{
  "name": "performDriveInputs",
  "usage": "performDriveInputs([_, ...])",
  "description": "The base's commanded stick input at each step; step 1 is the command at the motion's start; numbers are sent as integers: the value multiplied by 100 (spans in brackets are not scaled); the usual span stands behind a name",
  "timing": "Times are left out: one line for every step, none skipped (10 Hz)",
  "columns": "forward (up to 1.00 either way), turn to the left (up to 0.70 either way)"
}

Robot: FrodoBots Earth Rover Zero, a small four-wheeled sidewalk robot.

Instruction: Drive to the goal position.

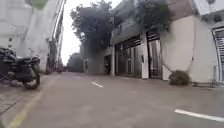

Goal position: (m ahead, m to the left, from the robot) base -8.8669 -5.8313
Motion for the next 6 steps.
performDriveInputs([0,-50])
performDriveInputs([0,-50])
performDriveInputs([0,-50])
performDriveInputs([0,-50])
performDriveInputs([0,-50])
performDriveInputs([0,-50])
